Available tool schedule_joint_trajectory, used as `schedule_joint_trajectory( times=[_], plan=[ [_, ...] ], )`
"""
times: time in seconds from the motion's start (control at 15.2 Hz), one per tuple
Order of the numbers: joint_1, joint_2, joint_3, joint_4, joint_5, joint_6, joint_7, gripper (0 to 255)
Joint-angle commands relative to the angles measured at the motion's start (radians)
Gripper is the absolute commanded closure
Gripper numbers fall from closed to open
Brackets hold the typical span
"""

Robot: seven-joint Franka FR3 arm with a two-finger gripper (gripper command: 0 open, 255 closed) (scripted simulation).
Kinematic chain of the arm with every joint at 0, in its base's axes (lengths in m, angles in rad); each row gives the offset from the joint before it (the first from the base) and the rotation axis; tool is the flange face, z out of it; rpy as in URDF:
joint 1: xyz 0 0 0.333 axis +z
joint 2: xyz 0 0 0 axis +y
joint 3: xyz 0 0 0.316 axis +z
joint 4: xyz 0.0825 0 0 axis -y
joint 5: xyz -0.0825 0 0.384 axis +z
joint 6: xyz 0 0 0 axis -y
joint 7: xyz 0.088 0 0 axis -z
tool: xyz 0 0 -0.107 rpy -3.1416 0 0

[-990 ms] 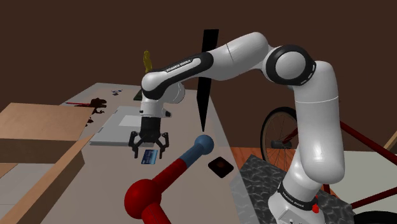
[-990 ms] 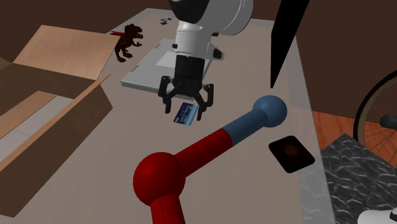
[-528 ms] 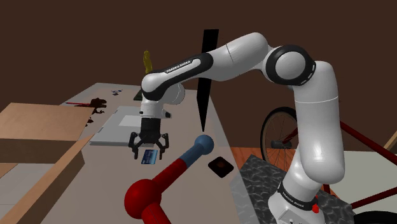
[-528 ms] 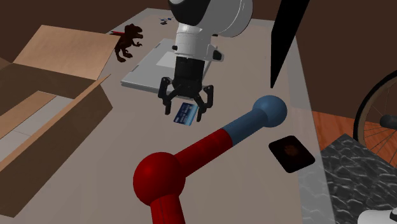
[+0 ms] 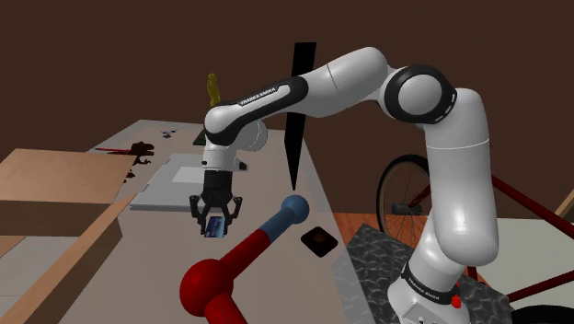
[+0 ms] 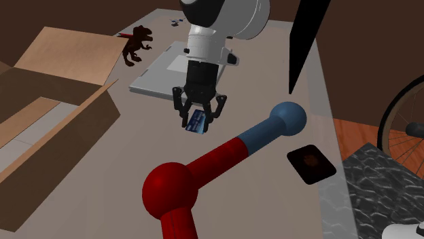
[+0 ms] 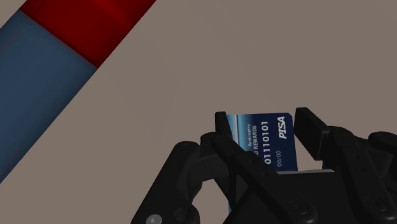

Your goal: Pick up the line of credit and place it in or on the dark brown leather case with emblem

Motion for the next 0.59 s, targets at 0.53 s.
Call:
schedule_joint_trajectory(
  times=[0.53],
  plan=[
    [-0.006, -0.044, 0.002, 0.031, 0.000, -0.069, 0.030, 255]
  ],
)
